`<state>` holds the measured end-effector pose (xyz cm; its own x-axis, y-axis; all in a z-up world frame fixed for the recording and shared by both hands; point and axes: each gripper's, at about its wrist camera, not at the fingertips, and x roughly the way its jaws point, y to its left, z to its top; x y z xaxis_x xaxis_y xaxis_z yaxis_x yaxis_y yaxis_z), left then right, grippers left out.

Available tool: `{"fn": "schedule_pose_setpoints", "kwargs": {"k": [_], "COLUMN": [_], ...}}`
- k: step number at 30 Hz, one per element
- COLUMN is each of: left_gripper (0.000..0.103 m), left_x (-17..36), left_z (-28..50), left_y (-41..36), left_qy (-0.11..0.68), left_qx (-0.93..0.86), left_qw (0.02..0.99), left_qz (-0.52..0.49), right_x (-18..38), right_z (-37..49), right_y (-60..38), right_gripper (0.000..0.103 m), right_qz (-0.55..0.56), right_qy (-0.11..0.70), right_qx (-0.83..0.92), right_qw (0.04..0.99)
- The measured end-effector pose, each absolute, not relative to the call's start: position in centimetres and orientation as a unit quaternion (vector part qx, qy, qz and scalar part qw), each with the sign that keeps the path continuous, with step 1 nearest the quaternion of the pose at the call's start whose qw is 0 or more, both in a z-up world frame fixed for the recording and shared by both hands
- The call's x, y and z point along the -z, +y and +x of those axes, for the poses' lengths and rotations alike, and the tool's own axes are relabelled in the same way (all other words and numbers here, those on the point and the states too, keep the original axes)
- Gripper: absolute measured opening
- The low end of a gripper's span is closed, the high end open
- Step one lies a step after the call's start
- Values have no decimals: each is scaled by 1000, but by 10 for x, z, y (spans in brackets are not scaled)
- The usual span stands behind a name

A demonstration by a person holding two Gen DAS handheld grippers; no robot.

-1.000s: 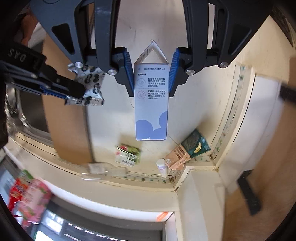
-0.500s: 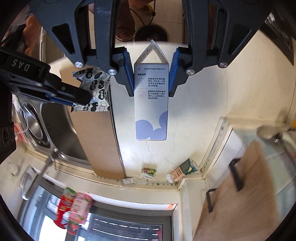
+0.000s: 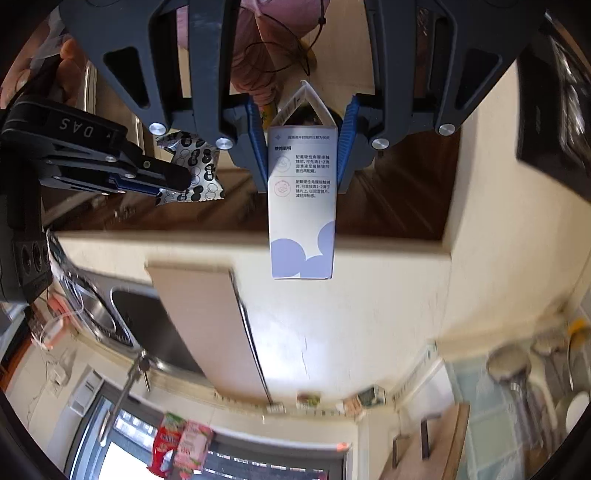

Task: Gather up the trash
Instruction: 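Carry the white carton and wrapper down over the floor bin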

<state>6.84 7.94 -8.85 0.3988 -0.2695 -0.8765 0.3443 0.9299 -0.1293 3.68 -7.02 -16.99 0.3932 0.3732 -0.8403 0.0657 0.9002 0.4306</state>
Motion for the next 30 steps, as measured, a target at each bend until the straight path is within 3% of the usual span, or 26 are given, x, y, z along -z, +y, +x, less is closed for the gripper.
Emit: {"fn": "schedule_pose_setpoints", "kwargs": {"k": [12, 21, 30], "left_gripper": [31, 31, 31], "left_x": [245, 389, 480], "left_z": [14, 19, 38], "left_y": [85, 87, 95], "left_qy": [602, 633, 634], "left_qx": [162, 131, 96], "left_qw": [781, 762, 767], "left_qz": [38, 27, 10], "right_x": [311, 453, 537], "right_z": [-50, -50, -12], "right_y": [-57, -51, -56], "right_gripper": [23, 23, 23], "right_qz": [207, 205, 163], "right_qy": [616, 651, 664], "right_qx": [-48, -36, -35], "right_qw": [759, 730, 729]}}
